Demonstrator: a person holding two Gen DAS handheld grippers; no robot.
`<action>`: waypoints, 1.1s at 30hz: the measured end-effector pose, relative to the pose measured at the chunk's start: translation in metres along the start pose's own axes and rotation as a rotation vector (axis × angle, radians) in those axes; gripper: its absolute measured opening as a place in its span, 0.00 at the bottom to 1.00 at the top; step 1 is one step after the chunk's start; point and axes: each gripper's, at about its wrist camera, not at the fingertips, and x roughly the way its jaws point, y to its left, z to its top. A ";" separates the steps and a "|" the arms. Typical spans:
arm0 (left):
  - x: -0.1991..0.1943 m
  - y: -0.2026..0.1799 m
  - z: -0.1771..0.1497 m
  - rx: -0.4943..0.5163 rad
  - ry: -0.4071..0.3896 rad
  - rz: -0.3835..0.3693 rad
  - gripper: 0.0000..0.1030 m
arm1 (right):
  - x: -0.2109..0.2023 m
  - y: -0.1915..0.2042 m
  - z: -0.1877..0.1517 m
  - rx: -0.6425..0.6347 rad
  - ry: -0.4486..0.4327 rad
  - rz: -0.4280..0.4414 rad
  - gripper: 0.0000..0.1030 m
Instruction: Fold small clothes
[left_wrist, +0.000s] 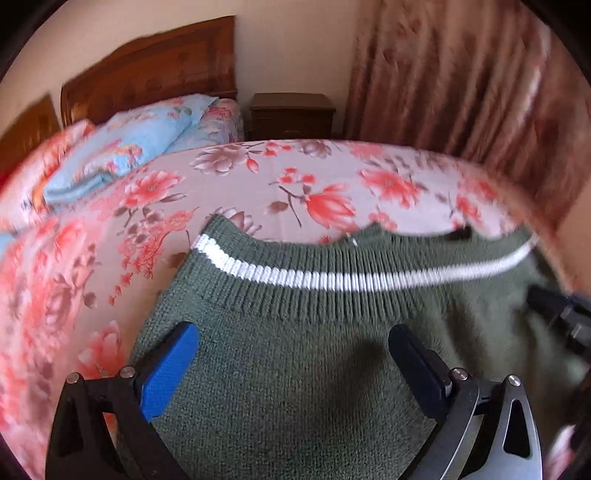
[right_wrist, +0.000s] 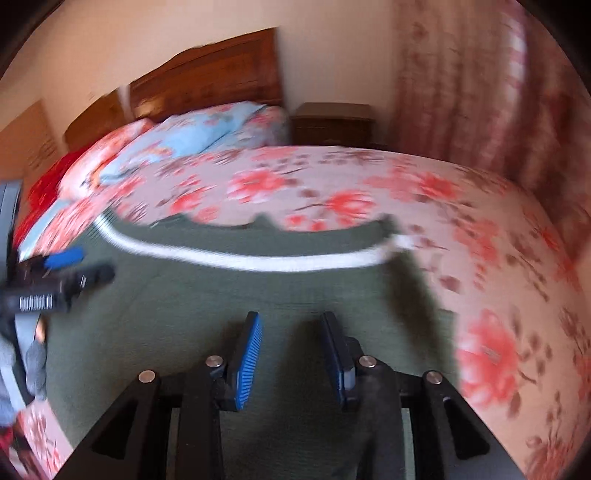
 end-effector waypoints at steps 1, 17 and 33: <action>0.002 -0.004 0.000 0.020 0.007 0.018 1.00 | -0.002 -0.006 -0.002 0.030 -0.005 0.006 0.30; 0.003 -0.004 0.000 0.015 0.011 0.026 1.00 | 0.020 0.059 0.004 -0.157 0.038 -0.027 0.32; 0.003 -0.004 0.000 0.009 0.009 0.035 1.00 | 0.041 0.023 0.038 -0.087 0.056 -0.141 0.34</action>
